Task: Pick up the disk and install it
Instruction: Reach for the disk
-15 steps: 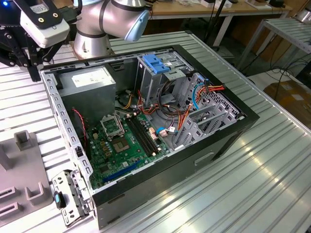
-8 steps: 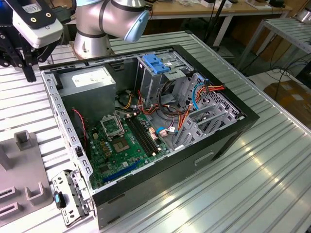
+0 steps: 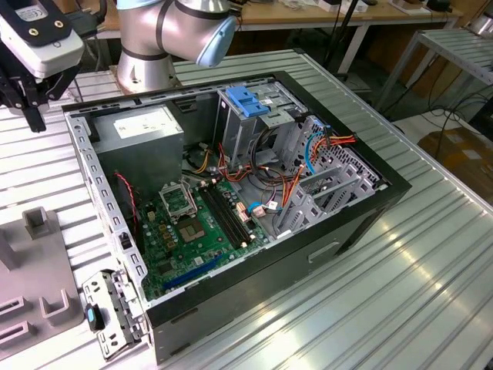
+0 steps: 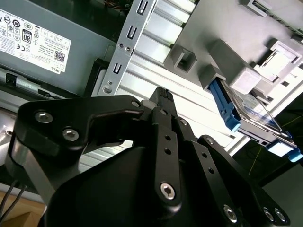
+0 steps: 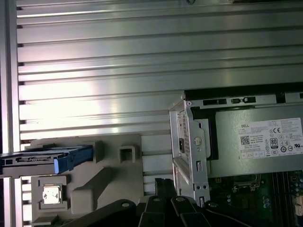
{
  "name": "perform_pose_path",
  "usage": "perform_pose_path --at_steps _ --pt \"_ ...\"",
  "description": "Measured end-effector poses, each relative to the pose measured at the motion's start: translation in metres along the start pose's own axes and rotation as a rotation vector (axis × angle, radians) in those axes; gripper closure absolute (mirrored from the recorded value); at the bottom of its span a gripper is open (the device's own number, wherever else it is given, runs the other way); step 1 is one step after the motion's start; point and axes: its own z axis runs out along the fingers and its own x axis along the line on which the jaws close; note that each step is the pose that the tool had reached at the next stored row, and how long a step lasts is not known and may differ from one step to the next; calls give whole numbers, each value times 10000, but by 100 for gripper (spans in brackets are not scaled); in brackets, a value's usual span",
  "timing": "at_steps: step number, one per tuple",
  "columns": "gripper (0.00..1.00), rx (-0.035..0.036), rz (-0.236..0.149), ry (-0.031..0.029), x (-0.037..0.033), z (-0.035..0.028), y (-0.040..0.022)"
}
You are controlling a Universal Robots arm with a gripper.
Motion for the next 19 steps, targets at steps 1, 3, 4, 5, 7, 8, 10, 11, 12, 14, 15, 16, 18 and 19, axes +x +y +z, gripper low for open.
perform_pose_path --at_steps 1,3,4,5,7,8,10,11,12,14,15,16,18,19 --pt "89 -1 0 0 12 0 -1" --pt "89 -1 0 0 46 -1 -3" --pt "89 -1 0 0 59 -1 -3" --pt "89 -1 0 0 73 -2 -4" --pt "89 -1 1 0 96 -2 -6" --pt "89 -2 1 0 124 -3 -7" --pt "89 -2 0 0 170 -4 -11" --pt "89 -2 0 0 188 -4 -12" --pt "89 -2 0 0 207 -4 -13" --pt "89 -2 0 0 230 -5 -15" --pt "89 -2 0 0 240 -5 -16" --pt "89 -2 0 0 251 -5 -17" --pt "89 -2 1 0 275 -6 -18" --pt "89 -2 0 0 288 -6 -19"
